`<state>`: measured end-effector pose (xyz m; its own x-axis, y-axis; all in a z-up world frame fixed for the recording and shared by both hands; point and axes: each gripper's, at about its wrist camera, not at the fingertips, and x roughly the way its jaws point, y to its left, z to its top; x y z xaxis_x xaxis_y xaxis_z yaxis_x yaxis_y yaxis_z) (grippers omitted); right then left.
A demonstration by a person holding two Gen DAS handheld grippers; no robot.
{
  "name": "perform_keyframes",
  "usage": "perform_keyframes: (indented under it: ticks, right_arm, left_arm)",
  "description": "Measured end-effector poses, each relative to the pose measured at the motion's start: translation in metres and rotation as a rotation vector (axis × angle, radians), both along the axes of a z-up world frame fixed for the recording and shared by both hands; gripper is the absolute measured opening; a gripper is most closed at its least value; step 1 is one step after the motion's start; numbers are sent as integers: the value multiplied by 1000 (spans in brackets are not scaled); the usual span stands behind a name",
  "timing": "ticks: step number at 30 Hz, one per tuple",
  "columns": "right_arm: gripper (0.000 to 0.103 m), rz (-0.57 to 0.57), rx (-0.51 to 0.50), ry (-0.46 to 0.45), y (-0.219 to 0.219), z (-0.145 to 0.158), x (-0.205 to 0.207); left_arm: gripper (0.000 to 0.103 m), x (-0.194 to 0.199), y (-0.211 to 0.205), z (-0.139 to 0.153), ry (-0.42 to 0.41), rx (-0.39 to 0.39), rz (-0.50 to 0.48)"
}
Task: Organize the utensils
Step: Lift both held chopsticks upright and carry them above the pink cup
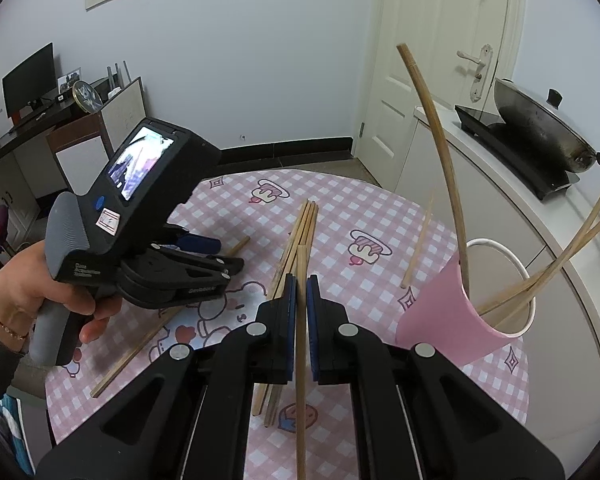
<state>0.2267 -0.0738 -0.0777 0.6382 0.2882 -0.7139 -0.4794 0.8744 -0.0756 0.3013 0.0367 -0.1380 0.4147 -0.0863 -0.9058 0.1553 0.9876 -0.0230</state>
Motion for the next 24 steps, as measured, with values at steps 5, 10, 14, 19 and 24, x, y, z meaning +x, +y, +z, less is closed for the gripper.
perform_keyframes:
  ticks: [5, 10, 14, 19, 24]
  right_arm:
    - [4, -5, 12, -12, -4, 6, -1]
    - [4, -15, 18, -30, -10, 12, -6]
    - [4, -28, 28, -52, -16, 19, -10]
    - [4, -42, 45, -97, -23, 33, -21]
    - [4, -61, 77, -156, -37, 56, -35]
  left_arm:
    - [6, -2, -3, 3, -28, 5, -11]
    - [6, -14, -2, 30, -117, -46, -9]
    - [6, -28, -2, 58, -199, -52, -21]
    - [5, -53, -6, 97, -328, -93, -31]
    - [5, -82, -15, 135, -466, -158, -56]
